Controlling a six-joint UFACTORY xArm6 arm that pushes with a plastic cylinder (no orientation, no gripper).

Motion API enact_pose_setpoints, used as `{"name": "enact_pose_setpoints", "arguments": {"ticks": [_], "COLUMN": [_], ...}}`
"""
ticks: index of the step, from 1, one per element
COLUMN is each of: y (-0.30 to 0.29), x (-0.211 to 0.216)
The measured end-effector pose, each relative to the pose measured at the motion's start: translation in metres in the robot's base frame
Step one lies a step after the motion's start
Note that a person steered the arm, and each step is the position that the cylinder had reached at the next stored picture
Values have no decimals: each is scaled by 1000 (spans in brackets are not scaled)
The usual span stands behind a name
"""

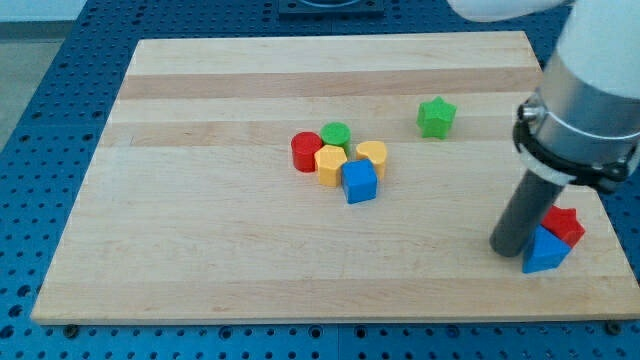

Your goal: Place your arm on top of the green star

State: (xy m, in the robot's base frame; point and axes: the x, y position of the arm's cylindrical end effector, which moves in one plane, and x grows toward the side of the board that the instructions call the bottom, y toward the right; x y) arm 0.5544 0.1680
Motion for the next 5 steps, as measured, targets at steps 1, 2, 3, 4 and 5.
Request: {"name": "enact_pose_setpoints", "arguments": {"ticks": [1,2,3,4,5], "y": [-32,16,82,65,14], "x": [-37,-97,-154,-238,-264]}}
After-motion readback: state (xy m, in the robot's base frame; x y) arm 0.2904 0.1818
